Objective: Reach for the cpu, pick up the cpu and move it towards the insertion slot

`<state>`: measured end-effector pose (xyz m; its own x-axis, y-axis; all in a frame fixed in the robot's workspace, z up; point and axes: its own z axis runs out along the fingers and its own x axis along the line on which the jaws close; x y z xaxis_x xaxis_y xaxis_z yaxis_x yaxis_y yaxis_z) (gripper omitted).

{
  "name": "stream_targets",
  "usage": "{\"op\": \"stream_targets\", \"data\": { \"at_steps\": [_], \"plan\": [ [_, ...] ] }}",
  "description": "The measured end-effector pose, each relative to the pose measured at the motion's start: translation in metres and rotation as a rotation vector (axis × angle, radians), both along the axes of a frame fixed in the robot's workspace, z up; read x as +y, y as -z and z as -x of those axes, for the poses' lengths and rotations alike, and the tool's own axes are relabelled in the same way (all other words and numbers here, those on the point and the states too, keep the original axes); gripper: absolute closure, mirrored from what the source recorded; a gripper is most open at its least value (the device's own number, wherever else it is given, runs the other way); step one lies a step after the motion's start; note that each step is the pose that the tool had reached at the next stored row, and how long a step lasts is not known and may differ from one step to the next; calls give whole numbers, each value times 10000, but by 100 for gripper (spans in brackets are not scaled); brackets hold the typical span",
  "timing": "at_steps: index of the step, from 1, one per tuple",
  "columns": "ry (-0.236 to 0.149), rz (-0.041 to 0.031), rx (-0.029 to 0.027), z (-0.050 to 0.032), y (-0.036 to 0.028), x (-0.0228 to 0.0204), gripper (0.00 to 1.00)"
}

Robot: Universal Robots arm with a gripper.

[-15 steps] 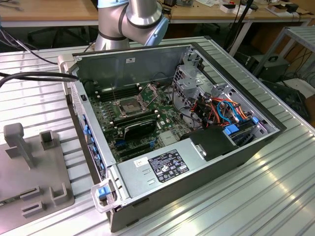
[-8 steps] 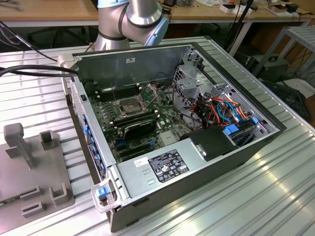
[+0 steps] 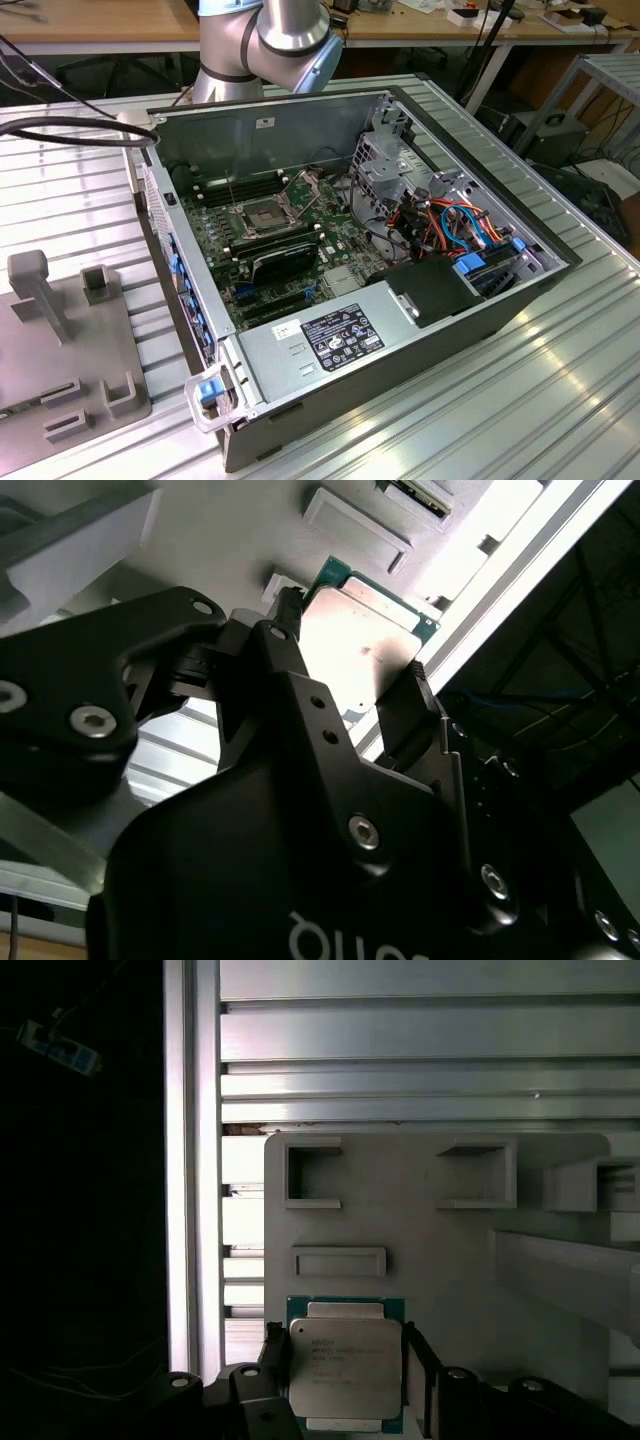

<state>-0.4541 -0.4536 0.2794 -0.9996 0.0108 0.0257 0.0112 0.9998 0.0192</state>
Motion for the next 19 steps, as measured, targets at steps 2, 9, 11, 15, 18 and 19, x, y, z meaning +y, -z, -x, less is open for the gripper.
{"op": "stream_targets", "data": {
  "at_steps": [2, 9, 11, 15, 18, 19],
  "plan": [
    [0, 0, 2, 0, -63, 0, 45],
    [0, 1, 7, 0, -175, 0, 45],
    [0, 0, 8, 0, -205, 0, 45],
    [0, -9, 7, 0, -233, 0, 45],
    [0, -28, 9, 0, -244, 0, 45],
    [0, -27, 11, 0, -252, 0, 45]
  ]
}}
